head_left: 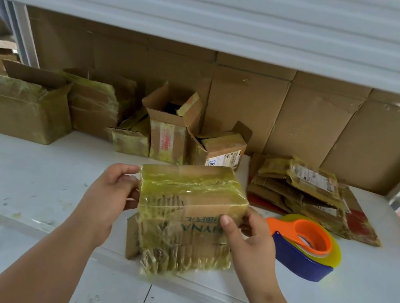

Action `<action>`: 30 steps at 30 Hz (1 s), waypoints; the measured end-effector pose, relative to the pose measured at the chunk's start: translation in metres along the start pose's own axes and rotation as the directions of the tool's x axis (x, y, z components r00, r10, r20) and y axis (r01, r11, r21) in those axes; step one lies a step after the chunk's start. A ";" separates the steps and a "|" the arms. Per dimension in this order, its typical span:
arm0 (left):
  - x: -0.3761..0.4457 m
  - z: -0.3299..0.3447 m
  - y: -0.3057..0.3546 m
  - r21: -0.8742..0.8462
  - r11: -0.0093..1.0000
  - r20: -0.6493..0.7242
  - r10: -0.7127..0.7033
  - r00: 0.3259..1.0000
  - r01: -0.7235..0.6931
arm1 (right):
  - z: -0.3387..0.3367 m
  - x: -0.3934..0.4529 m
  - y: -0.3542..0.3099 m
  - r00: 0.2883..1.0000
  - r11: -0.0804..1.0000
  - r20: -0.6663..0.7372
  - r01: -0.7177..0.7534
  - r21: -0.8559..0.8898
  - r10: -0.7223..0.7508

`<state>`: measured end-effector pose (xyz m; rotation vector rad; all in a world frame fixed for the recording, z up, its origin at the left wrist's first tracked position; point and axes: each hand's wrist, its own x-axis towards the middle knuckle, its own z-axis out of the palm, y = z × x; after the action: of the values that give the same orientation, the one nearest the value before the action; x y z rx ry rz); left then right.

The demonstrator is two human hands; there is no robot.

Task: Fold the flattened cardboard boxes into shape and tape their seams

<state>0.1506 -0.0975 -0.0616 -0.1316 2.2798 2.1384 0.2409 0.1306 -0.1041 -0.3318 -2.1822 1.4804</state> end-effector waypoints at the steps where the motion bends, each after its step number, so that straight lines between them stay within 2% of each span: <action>1: -0.001 0.001 0.002 -0.041 0.999 0.006 -0.010 1.000 0.011 | 0.000 -0.002 -0.001 1.000 1.000 -0.007 0.008 0.005 -0.008; 3: -0.001 0.001 0.003 -0.048 0.999 0.063 -0.013 0.998 0.016 | 0.001 -0.004 0.000 1.000 1.000 -0.006 0.016 0.009 -0.016; 7: 0.004 -0.002 -0.002 0.055 0.998 0.182 -0.026 0.983 0.016 | 0.003 -0.009 -0.003 1.000 0.999 -0.003 -0.002 0.032 0.002; 12: 0.010 -0.001 -0.002 -0.030 0.999 0.173 -0.026 0.985 0.032 | 0.000 -0.012 -0.013 0.999 0.982 0.042 -0.041 0.183 0.034; 14: 0.014 0.000 -0.003 -0.024 0.999 0.182 -0.022 0.983 0.026 | -0.004 -0.007 -0.009 0.998 0.990 0.049 -0.037 0.138 0.030; 16: 0.018 0.001 -0.004 0.006 1.000 0.177 -0.022 0.984 0.021 | -0.010 -0.001 -0.008 0.992 0.997 0.124 -0.038 0.069 0.030; 19: 0.019 0.005 -0.001 0.025 1.000 0.179 0.015 0.984 -0.019 | -0.013 0.003 -0.009 0.944 0.978 0.329 -0.081 0.194 0.013; 20: 0.019 0.007 0.000 0.024 0.999 0.182 0.033 0.983 -0.037 | -0.013 0.003 -0.009 0.938 0.969 0.347 -0.083 0.231 -0.002; 24: 0.021 0.016 0.007 0.024 0.996 0.134 0.081 0.988 -0.085 | -0.018 0.005 -0.009 0.969 0.988 0.246 -0.008 0.155 -0.030; 27: 0.020 0.030 0.013 -0.032 0.996 0.270 0.086 0.959 -0.081 | -0.014 0.001 -0.016 0.984 0.993 0.136 0.111 0.046 -0.116; 30: 0.013 0.047 0.017 0.108 0.977 0.392 0.126 0.911 -0.182 | -0.005 -0.002 -0.016 0.966 0.959 -0.009 0.254 -0.129 -0.257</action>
<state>0.1341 -0.0498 -0.0486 0.4454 2.2527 1.8452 0.2465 0.1275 -0.0882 -0.1039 -2.2085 1.1942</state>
